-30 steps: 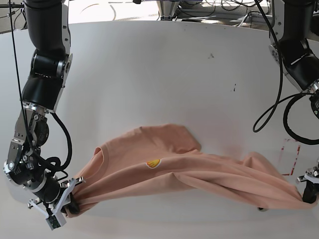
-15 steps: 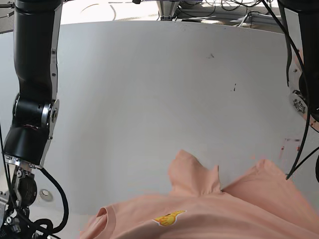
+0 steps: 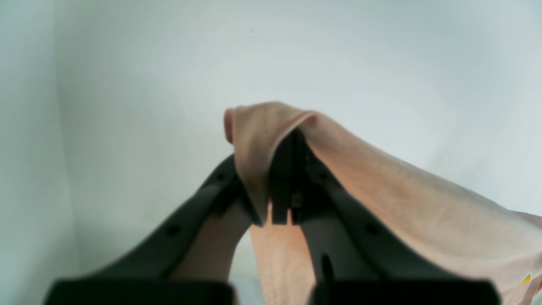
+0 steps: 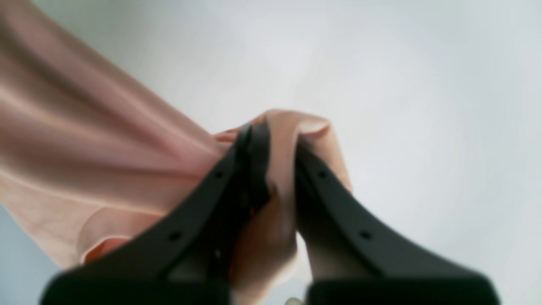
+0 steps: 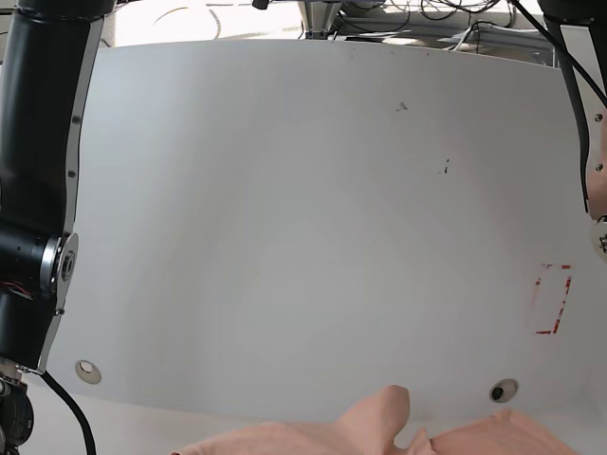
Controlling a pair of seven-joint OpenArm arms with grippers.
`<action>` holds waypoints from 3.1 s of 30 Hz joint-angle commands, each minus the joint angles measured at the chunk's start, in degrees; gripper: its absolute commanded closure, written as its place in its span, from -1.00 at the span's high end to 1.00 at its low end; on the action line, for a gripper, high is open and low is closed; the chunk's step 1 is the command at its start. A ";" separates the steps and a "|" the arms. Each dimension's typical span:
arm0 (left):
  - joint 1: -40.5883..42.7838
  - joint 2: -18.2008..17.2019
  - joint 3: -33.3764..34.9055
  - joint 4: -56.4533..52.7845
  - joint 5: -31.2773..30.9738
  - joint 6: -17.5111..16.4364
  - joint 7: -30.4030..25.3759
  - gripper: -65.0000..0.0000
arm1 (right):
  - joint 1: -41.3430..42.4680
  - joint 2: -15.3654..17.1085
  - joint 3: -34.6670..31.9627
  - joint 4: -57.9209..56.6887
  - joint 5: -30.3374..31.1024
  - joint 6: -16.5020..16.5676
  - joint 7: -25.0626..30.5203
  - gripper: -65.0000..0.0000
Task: Fold the T-shirt properly
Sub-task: 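Lift the stretched shirt with both grippers toward the robot, then swing the held shirt away from the robot and lay it down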
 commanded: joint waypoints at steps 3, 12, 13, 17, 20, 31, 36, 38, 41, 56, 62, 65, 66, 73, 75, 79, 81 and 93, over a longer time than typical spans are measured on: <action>-1.71 -0.45 0.28 0.50 -1.17 -0.20 -1.81 -1.00 | 2.20 0.35 0.03 0.44 -0.13 -0.11 0.66 -1.00; 2.16 -0.63 0.37 0.67 -1.34 -0.46 -1.72 -1.00 | -2.37 2.81 0.38 0.53 0.49 0.07 0.57 -1.00; 2.78 -0.63 0.37 0.67 -1.52 -0.46 -1.72 -1.00 | -3.16 2.81 0.47 0.53 0.49 0.16 0.57 -1.00; 5.24 -0.71 0.19 0.67 -3.54 -0.46 -1.72 -1.00 | -7.38 3.69 3.19 1.85 1.10 0.24 0.57 -1.00; 9.11 -1.33 -0.16 2.25 -5.65 -0.46 -1.72 -1.00 | -12.75 4.31 5.92 4.83 2.95 0.24 0.57 -1.00; 27.13 -1.94 -3.15 11.31 -10.84 -0.46 -1.64 -1.00 | -36.92 3.95 14.01 20.04 4.97 0.07 0.48 -1.00; 35.92 -1.94 -5.78 13.95 -13.12 -0.46 -1.55 -1.00 | -46.68 2.55 16.64 24.53 4.97 0.16 0.48 -1.00; 38.65 -1.94 -5.87 14.74 -14.00 -0.46 -1.55 -1.00 | -49.93 2.02 18.14 25.85 4.97 0.24 0.66 -1.00; 44.80 -1.94 -6.49 16.94 -15.85 -0.46 -1.64 -1.00 | -55.65 1.41 21.13 28.13 4.97 0.24 0.83 -1.00; 77.33 0.69 -17.83 25.64 -22.18 -0.55 -1.64 -1.00 | -74.64 -2.81 26.05 34.64 4.97 0.33 0.75 -1.00; 87.35 2.10 -21.52 25.90 -25.25 -0.64 -1.55 -1.00 | -80.53 -2.99 26.84 37.71 4.97 0.33 0.57 -1.00; 91.13 2.10 -22.75 25.81 -26.31 -0.64 -1.55 -1.00 | -83.08 -2.99 27.28 39.30 4.97 0.33 0.57 -1.00; 91.74 2.19 -22.93 25.81 -26.48 -0.64 -1.55 -1.00 | -83.34 -3.08 27.19 39.38 4.97 0.33 0.57 -1.00; 97.02 2.28 -23.28 25.99 -26.57 -0.64 -1.55 -1.00 | -86.42 -3.08 27.19 39.65 4.97 0.33 0.57 -1.00; 97.99 2.28 -23.28 25.73 -26.48 -0.64 -1.55 -1.00 | -87.12 -3.08 27.19 39.56 4.97 0.33 0.57 -1.00; 100.27 2.10 -23.28 25.64 -26.40 -0.64 -1.55 -1.00 | -88.00 -3.08 27.02 39.56 4.97 0.33 0.57 -1.00; 101.50 1.92 -23.01 25.64 -26.40 -0.64 -1.55 -1.00 | -88.35 -3.08 26.84 39.56 4.97 0.24 0.57 -1.00; 101.50 -0.80 -16.68 25.55 -26.22 -0.29 4.08 -0.24 | -88.00 -5.01 27.02 39.65 4.44 -0.02 0.57 -1.00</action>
